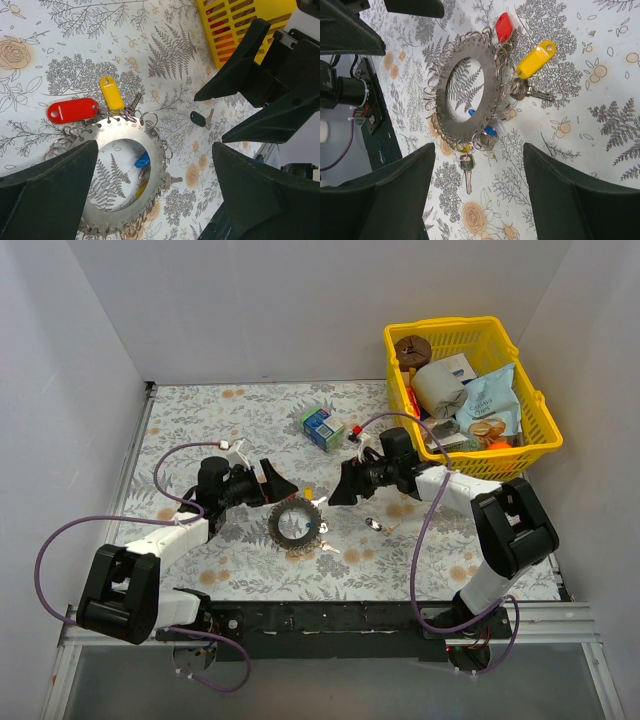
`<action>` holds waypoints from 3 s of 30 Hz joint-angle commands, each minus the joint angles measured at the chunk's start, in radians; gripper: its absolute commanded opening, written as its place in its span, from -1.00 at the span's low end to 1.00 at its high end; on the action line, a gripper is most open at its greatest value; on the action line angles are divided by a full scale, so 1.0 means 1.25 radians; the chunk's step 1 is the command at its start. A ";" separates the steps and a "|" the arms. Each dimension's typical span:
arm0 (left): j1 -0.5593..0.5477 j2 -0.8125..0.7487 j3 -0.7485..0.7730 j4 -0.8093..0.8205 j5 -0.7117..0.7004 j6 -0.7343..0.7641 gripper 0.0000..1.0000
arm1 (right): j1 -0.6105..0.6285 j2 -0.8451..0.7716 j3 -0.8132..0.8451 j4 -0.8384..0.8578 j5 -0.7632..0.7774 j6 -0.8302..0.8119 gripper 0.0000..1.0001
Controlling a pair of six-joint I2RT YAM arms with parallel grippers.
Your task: Put the keys on the keyring
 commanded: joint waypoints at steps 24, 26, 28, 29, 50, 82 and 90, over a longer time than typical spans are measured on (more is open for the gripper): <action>-0.040 0.002 -0.032 0.046 0.125 0.057 0.86 | 0.074 0.007 -0.032 -0.031 0.016 -0.015 0.43; -0.053 0.004 -0.032 0.045 0.114 0.062 0.85 | 0.074 0.007 -0.030 -0.024 0.014 -0.012 0.43; -0.078 0.000 -0.031 0.045 0.093 0.065 0.85 | 0.074 0.007 -0.027 -0.028 0.014 -0.012 0.43; -0.085 0.001 -0.027 0.045 0.089 0.074 0.85 | 0.074 0.007 -0.024 -0.028 0.015 -0.012 0.43; -0.181 0.097 0.012 -0.002 -0.001 0.089 0.36 | 0.075 0.054 -0.006 -0.047 0.090 0.038 -0.41; -0.181 -0.050 -0.053 -0.035 -0.199 0.026 0.39 | 0.138 0.124 0.116 -0.134 0.149 0.019 -0.97; -0.181 -0.041 -0.052 -0.033 -0.193 0.030 0.40 | 0.139 0.132 0.149 -0.141 0.166 0.015 -0.97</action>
